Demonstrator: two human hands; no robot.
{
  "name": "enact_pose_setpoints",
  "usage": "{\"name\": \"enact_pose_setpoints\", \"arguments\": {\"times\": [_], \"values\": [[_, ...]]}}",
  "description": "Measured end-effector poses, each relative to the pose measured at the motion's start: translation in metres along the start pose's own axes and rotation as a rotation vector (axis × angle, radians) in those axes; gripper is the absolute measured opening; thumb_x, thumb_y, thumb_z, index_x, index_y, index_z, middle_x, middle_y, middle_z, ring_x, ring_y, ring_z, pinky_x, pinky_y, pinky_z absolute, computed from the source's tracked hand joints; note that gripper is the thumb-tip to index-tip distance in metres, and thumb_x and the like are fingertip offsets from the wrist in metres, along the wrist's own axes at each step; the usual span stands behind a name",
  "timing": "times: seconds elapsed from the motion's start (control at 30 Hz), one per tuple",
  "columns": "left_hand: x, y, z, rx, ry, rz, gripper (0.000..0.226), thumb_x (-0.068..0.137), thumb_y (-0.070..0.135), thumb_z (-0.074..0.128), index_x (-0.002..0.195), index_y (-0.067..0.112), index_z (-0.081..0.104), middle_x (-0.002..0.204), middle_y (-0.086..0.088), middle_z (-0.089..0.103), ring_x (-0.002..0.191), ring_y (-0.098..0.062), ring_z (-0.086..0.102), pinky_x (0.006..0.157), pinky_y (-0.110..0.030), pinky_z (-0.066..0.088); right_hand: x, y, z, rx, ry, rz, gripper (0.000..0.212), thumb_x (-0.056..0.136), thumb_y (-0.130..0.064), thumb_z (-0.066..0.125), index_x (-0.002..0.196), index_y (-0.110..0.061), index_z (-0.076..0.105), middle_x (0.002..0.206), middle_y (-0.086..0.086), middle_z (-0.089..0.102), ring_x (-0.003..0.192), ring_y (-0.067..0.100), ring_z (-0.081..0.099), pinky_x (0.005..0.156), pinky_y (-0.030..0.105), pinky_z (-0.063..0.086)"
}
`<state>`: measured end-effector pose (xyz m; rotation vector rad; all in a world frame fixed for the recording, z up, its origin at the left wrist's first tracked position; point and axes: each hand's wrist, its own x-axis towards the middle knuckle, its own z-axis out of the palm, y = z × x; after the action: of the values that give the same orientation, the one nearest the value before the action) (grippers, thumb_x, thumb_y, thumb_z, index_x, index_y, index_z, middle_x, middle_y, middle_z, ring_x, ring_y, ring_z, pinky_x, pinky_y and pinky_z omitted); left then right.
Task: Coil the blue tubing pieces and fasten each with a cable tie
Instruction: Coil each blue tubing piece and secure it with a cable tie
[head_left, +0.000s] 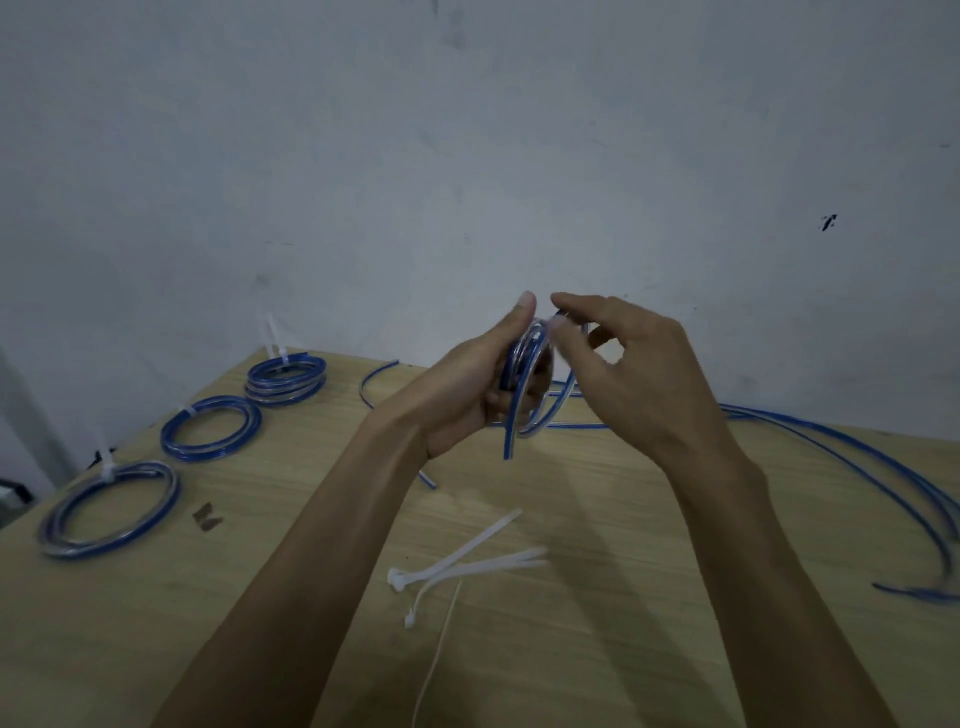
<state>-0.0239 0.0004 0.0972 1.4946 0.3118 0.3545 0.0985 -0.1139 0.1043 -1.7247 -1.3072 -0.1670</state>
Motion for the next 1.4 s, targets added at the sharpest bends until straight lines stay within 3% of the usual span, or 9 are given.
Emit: {"name": "enact_pose_setpoints", "arguments": {"times": [0.23,0.37,0.47,0.67,0.8,0.9,1.07,1.2,1.4], "values": [[0.002,-0.004,0.000,0.044,0.081,0.032,0.051,0.103,0.058,0.034,0.078,0.017,0.052,0.061,0.003,0.045,0.058,-0.015,0.030,0.057,-0.025,0.034,-0.002,-0.006,0.010,0.032,-0.037,-0.030,0.047,0.096,-0.035,0.065,0.142,-0.032,0.057,0.132,-0.014,0.061,0.117,0.007,0.055,0.098,0.035,0.050],[0.005,-0.005,0.002,0.033,0.081,0.068,0.044,0.106,0.053,0.030,0.101,0.014,0.050,0.071,-0.002,0.039,0.058,-0.013,0.039,0.072,-0.033,0.035,-0.002,-0.004,0.011,-0.013,-0.095,-0.022,0.059,0.096,-0.039,0.063,0.151,-0.034,0.041,0.132,-0.013,0.056,0.127,0.009,0.050,0.101,0.040,0.049],[0.008,-0.006,0.006,-0.056,0.084,0.070,0.046,0.107,0.048,0.031,0.084,0.012,0.048,0.065,-0.003,0.032,0.053,-0.014,0.039,0.064,-0.030,0.036,-0.002,-0.003,0.012,-0.072,-0.089,-0.024,0.069,0.092,-0.047,0.066,0.153,-0.029,0.038,0.139,-0.010,0.055,0.129,0.008,0.047,0.099,0.039,0.048],[0.008,-0.004,0.002,-0.289,-0.035,0.014,0.046,0.105,0.038,0.033,0.064,0.020,0.041,0.051,0.007,0.015,0.047,-0.011,0.012,0.043,-0.022,0.019,0.002,0.010,0.005,0.021,-0.079,-0.012,0.047,0.092,-0.045,0.065,0.137,-0.030,0.059,0.116,-0.013,0.051,0.100,-0.009,0.050,0.079,0.005,0.037],[0.004,-0.001,-0.005,-0.483,-0.224,-0.047,0.040,0.102,0.036,0.032,0.065,0.021,0.039,0.049,0.009,0.011,0.044,-0.010,0.010,0.042,-0.022,0.011,0.004,0.027,0.002,0.062,-0.108,0.017,0.040,0.101,-0.043,0.053,0.137,-0.028,0.058,0.131,-0.012,0.053,0.123,0.002,0.050,0.102,0.026,0.041],[0.003,-0.002,-0.008,-0.528,-0.297,-0.086,0.043,0.101,0.040,0.033,0.063,0.021,0.041,0.047,0.010,0.013,0.041,-0.009,0.010,0.039,-0.021,0.011,0.005,0.029,0.002,0.227,-0.183,0.023,0.030,0.107,-0.034,0.044,0.125,-0.022,0.066,0.110,-0.008,0.069,0.105,0.003,0.064,0.094,0.026,0.050],[0.006,-0.002,-0.003,-0.419,-0.108,-0.108,0.052,0.104,0.046,0.032,0.062,0.018,0.046,0.042,0.011,0.017,0.036,-0.005,0.009,0.034,-0.018,0.008,0.003,0.012,0.015,0.599,-0.136,0.183,0.037,0.108,-0.033,0.044,0.080,-0.023,0.065,0.065,-0.001,0.034,0.053,0.013,0.033,0.048,0.027,0.035],[0.012,-0.005,0.002,-0.291,0.173,-0.006,0.036,0.107,0.032,0.036,0.077,0.013,0.045,0.042,0.010,0.020,0.032,-0.003,0.016,0.031,-0.016,0.014,0.005,0.009,0.028,0.563,0.039,0.262,0.037,0.105,-0.033,0.052,0.073,-0.022,0.066,0.057,0.000,0.028,0.047,0.012,0.026,0.044,0.024,0.026],[0.012,-0.007,0.006,-0.009,0.378,-0.009,0.019,0.103,0.009,0.030,0.112,0.010,0.046,0.058,-0.001,0.044,0.038,-0.007,0.022,0.035,-0.018,0.018,0.004,0.019,0.032,0.391,-0.078,0.135,0.025,0.099,-0.022,0.043,0.087,-0.020,0.065,0.060,-0.006,0.048,0.051,0.012,0.038,0.052,0.030,0.032]]}}
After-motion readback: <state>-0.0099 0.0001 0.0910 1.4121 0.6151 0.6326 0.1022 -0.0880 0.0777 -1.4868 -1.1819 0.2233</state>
